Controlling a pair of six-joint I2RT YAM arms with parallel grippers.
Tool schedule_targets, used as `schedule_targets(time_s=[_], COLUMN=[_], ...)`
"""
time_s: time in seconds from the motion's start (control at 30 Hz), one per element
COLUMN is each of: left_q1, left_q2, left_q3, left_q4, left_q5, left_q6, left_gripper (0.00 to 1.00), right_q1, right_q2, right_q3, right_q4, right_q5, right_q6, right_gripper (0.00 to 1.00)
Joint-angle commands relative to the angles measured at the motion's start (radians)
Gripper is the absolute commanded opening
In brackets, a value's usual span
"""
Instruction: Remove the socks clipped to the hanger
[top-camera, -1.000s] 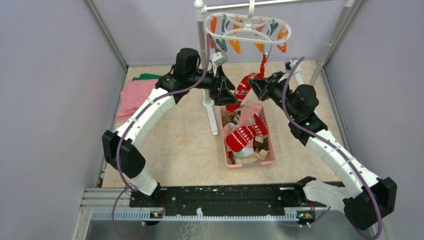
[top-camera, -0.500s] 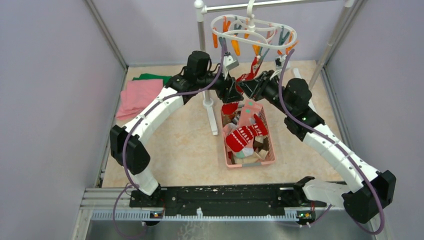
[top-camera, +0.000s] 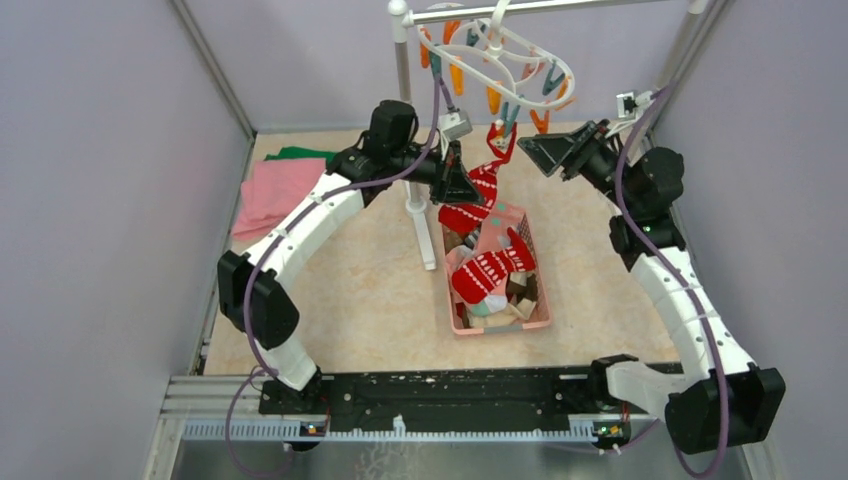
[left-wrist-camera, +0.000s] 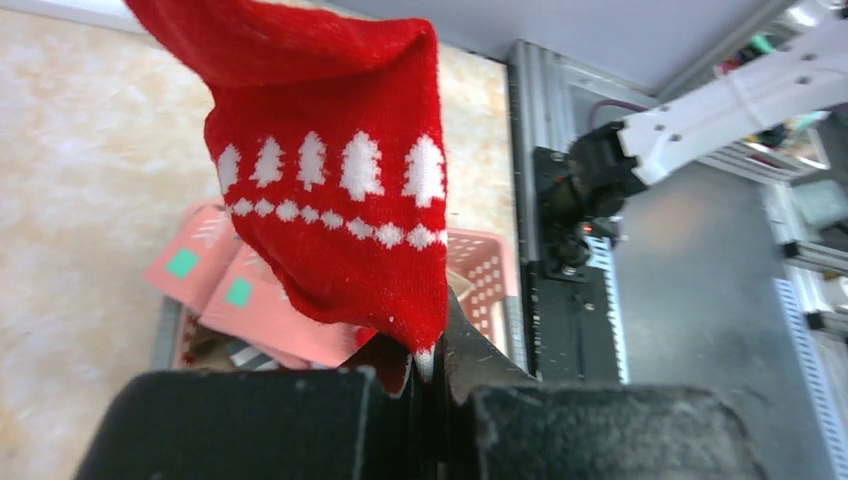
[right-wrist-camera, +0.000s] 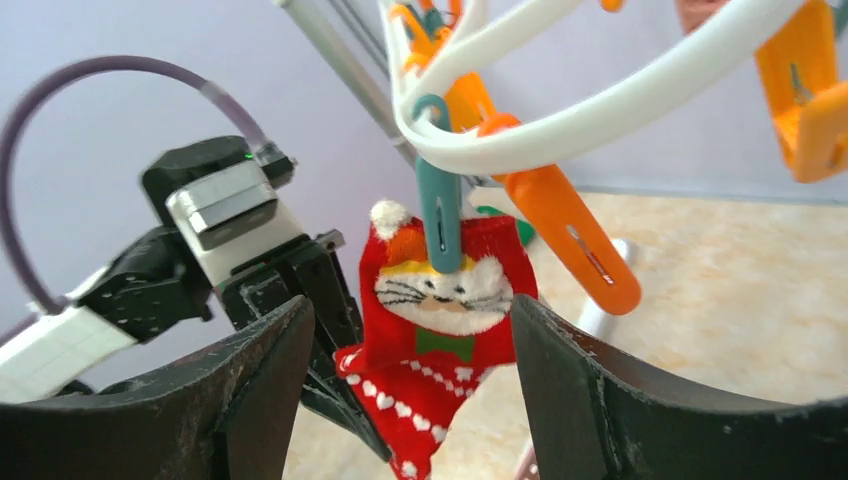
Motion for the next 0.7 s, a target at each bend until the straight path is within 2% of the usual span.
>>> schedule_targets(time_s=[0.0, 0.23, 0.33, 0.53, 0.67], left_q1=[0.009, 0.013, 0.012, 0.013, 0.013], left_q2=[-0.071, -0.084, -0.086, -0.097, -0.104], left_q3=[0.012, -0.001, -0.007, -0.035, -0.045], left_q4=[0.013, 0.023, 0.026, 0.100, 0.129], left_q5=[0.226, 0.354, 0.381, 0.464, 0.518], left_q6=[-0.066, -0.108, -0.115, -0.210, -0.248], left_gripper=[0.00, 0.00, 0.00, 0.00, 0.00], right_q1=[-0.042, -0.043, -0.042, -0.042, -0.042], right_q2=[0.037, 0.168, 0.215, 0.253, 0.245], right_q3=[-0.019, -0.016, 0.000, 0.021, 0.025], right_q4=[0.321, 0.678, 0.769, 0.807, 0.705], right_q5=[-0.224, -0.258, -0.251, -0.238, -0.228], right_q6=[0.192, 0.432, 0.499, 0.516, 0.413], right_gripper=[0.72, 0.72, 0.72, 0.71, 0.70])
